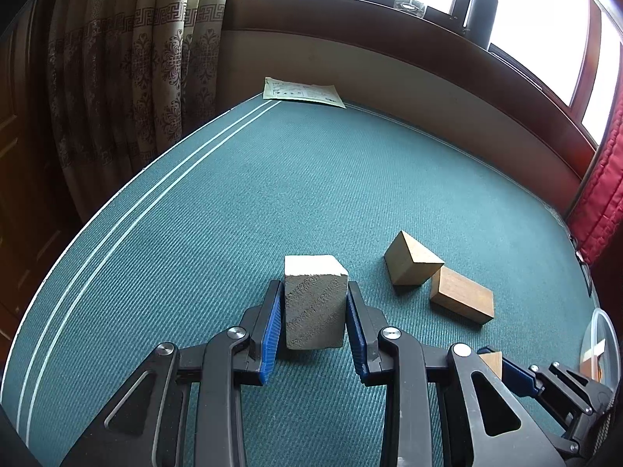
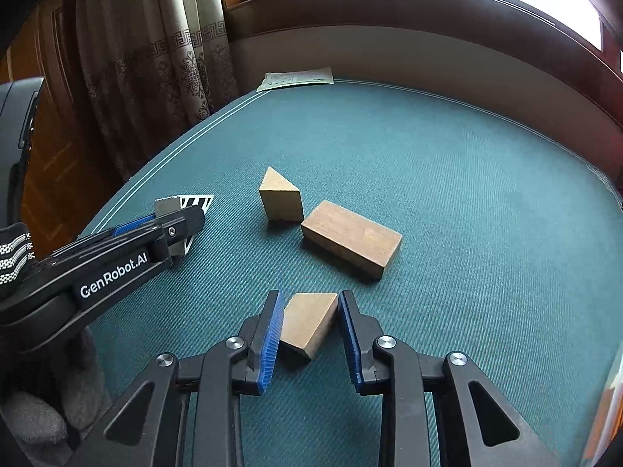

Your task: Organize rigid objects

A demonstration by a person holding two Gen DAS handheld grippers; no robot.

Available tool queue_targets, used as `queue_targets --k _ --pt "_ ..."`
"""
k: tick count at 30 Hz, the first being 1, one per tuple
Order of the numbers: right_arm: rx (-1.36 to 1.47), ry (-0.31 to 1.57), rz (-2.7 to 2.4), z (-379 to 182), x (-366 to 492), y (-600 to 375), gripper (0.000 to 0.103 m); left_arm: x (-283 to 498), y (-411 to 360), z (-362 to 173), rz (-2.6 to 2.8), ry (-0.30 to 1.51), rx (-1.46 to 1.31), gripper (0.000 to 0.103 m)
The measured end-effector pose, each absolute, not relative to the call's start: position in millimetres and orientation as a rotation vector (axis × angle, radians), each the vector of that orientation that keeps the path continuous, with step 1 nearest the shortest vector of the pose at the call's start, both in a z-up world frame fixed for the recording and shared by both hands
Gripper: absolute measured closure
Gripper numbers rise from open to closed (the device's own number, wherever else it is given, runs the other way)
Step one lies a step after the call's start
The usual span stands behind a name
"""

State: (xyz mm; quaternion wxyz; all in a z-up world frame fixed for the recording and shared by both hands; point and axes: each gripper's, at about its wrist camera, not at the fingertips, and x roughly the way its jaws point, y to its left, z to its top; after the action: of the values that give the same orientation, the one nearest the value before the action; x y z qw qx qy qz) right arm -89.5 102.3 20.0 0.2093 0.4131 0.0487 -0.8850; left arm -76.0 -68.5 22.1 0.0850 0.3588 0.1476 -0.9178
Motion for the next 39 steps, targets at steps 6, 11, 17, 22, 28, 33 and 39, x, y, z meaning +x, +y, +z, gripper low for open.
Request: queue_targets --k 6,11,17,22,28,33,39 --pt "1.202 0.056 -2.483 20 -69 117 0.072 -74 -67 23 -2.756 0.437 1.065 0.071" --pt "1.234 0.04 -2.458 21 -49 127 0.069 -72 -64 25 -2.773 0.429 1.063 0.071" --pt "1.218 0.097 -2.443 19 -33 133 0.051 -71 -63 27 -2.781 0.419 1.055 0.071" --pt "1.112 0.185 -2.459 26 -31 126 0.051 -70 -60 28 -2.787 0.408 1.051 0.071" --pt "1.069 0.232 -2.378 22 -47 114 0.051 -70 -61 29 -2.783 0.414 1.052 0.071" --pt "1.068 0.27 -2.318 21 -32 114 0.051 -70 -60 30 -2.788 0.415 1.056 0.071" --pt "1.086 0.31 -2.346 12 -16 114 0.054 -68 -56 32 -2.807 0.396 1.048 0.071"
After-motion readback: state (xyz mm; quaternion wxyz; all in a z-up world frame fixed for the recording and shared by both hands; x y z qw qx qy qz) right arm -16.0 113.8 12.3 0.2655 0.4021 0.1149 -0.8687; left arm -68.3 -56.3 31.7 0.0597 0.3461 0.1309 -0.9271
